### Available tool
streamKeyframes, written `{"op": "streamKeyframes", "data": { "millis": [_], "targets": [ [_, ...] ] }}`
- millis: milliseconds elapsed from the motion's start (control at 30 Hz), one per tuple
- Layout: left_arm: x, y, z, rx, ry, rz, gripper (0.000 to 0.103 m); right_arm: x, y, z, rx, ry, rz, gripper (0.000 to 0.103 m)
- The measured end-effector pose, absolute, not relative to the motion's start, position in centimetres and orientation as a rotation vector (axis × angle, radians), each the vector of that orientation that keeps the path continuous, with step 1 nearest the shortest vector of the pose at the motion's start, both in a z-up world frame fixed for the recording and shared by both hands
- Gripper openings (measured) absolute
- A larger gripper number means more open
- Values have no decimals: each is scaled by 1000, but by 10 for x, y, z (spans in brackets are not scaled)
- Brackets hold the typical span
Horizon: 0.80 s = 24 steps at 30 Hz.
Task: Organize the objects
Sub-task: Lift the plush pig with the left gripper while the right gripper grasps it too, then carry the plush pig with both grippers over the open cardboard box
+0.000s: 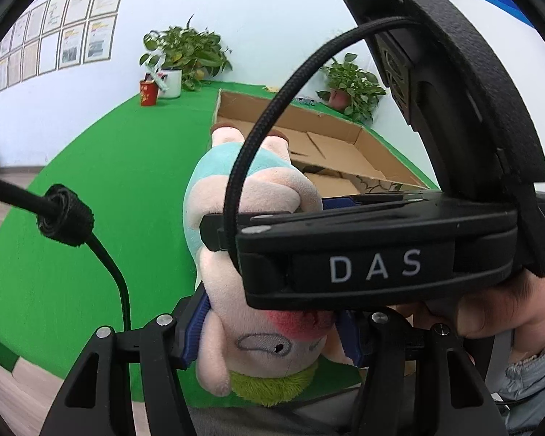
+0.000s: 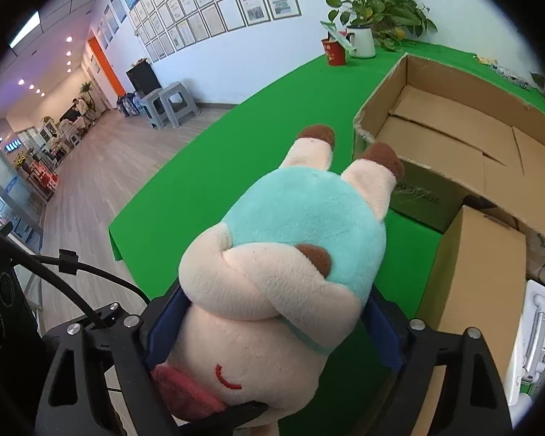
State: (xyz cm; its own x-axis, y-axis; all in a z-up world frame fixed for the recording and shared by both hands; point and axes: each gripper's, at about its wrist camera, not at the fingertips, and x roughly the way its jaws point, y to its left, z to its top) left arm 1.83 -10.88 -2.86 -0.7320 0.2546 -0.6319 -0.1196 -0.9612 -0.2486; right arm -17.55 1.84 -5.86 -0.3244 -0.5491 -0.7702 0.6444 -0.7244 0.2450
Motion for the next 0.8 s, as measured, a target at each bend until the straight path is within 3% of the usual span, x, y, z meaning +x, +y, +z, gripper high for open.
{"op": "streamKeyframes", "data": {
  "millis": [300,800],
  "targets": [
    [-15,-83,17,-874,-149,2734,57,-186,42,-15,974,104,-2227,80],
    [-135,-47,103,-644,15,2754,57,-256,70,62,720,122,-2399,79]
  ]
}}
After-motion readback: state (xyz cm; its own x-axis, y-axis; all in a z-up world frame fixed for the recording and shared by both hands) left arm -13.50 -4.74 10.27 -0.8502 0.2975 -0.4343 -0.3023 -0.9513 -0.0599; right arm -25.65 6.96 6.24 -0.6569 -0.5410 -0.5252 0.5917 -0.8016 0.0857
